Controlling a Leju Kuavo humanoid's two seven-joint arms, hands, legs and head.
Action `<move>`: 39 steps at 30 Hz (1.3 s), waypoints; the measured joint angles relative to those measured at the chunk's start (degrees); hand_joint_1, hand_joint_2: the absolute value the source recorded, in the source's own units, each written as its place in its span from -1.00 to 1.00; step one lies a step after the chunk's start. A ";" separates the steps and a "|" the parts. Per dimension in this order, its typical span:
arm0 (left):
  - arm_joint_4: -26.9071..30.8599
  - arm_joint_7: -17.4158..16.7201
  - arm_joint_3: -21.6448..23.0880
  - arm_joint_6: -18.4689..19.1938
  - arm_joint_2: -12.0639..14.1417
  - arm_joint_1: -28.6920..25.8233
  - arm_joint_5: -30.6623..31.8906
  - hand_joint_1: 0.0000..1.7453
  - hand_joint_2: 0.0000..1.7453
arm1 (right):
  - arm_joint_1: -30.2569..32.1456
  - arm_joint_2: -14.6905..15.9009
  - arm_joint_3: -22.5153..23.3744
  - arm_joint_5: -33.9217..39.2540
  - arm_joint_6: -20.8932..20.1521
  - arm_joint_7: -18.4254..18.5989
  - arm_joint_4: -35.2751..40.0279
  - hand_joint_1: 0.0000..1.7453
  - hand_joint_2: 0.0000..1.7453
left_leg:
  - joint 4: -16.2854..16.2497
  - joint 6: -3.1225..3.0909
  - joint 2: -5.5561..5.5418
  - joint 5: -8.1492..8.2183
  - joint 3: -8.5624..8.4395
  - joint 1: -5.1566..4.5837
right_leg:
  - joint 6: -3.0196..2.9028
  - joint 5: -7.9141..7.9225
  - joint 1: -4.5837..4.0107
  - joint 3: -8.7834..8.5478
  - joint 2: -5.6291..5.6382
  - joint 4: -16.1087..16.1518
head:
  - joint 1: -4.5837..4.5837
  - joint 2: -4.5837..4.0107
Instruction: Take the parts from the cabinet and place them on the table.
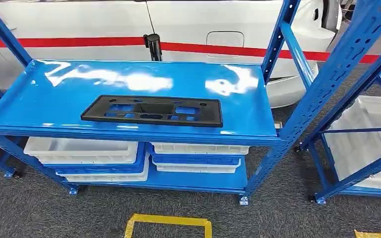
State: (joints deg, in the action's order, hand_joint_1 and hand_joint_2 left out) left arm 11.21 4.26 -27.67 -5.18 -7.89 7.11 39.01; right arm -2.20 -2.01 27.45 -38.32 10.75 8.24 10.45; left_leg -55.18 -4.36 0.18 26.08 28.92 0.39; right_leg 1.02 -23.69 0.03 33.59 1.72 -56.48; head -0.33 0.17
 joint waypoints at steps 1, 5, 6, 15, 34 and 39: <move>0.00 0.02 0.00 0.02 -0.04 0.05 0.00 -1.00 -1.00 | -0.02 0.02 0.00 0.00 0.00 0.02 0.00 -1.00 1.00 | 0.51 -0.11 0.11 -0.54 0.11 -0.26 | -0.26 -1.82 -0.05 1.31 -0.60 -2.23 | 0.13 0.00; 0.00 0.00 0.00 0.04 -0.17 -0.10 0.02 -1.00 -1.00 | 0.07 0.28 0.00 0.02 -0.02 0.04 0.00 -1.00 1.00 | 0.42 0.73 0.62 -1.35 1.61 -0.22 | 0.39 -8.75 0.98 7.88 -0.97 -18.08 | 0.17 0.00; 0.00 0.00 0.00 0.04 -0.22 -0.12 0.02 -1.00 -1.00 | 0.12 0.39 0.00 0.02 -0.02 0.07 0.00 -1.00 1.00 | 0.39 0.98 0.72 -1.49 1.77 -0.14 | 1.16 -8.02 1.35 6.59 -1.12 -16.31 | 0.06 0.00; 0.02 -0.02 0.00 0.15 -0.31 -0.02 0.20 -1.00 -1.00 | -0.07 0.41 0.02 0.13 0.13 0.17 0.00 -1.00 1.00 | -1.91 3.66 1.06 -0.78 2.80 0.17 | 0.47 -3.59 1.98 -2.88 -1.76 -0.35 | 0.00 0.00; 0.00 -0.61 0.00 0.20 -0.13 0.25 1.22 -1.00 -1.00 | -0.06 -0.20 0.18 -0.70 -1.09 0.90 0.00 -1.00 1.00 | -2.52 3.57 0.21 0.24 2.66 -0.86 | -0.80 -2.77 0.54 -1.86 -1.13 -0.48 | 0.09 0.00; 0.00 -0.28 0.00 0.00 -0.17 0.26 1.25 -1.00 -1.00 | -0.04 -0.18 0.20 -0.76 -1.53 1.05 0.00 -1.00 1.00 | -2.53 3.36 0.21 0.13 2.72 -1.09 | -0.54 -2.60 0.74 -1.84 -1.12 -0.35 | 0.06 0.00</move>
State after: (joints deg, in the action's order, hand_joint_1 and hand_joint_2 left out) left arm 11.21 3.98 -27.67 -5.18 -8.07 7.38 40.26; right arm -2.23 -2.19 27.65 -39.08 9.22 9.29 10.45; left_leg -57.71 -1.00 0.40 26.21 31.65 -0.70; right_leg 0.48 -26.29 0.76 31.75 0.60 -56.82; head -0.26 0.18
